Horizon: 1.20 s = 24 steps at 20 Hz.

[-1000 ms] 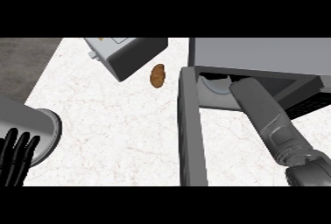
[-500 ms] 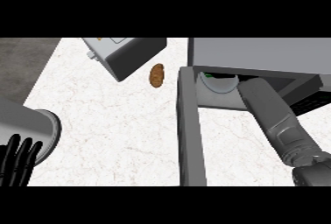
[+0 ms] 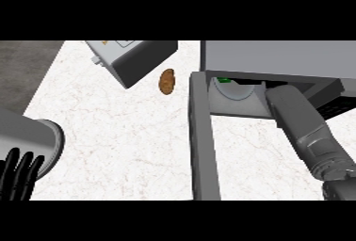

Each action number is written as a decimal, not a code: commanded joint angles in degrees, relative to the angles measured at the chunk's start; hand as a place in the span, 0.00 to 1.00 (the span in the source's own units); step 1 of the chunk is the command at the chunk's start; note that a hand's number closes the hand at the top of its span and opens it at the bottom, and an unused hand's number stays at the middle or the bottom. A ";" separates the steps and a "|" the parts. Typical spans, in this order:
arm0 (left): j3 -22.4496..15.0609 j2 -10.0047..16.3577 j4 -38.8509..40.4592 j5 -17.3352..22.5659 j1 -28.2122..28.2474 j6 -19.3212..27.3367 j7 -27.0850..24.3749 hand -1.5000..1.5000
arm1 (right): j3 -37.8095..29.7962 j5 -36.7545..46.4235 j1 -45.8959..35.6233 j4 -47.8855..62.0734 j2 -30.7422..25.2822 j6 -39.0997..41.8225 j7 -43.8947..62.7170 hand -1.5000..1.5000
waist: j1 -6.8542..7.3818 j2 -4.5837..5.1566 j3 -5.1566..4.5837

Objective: Pick up the milk, place it into the microwave and close the microwave

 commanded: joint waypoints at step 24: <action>-4.82 -1.20 1.65 -2.51 2.88 3.21 -1.91 0.00 | -3.63 -7.76 17.72 -7.29 3.81 22.99 -7.03 0.00 | -4.81 -2.68 -0.46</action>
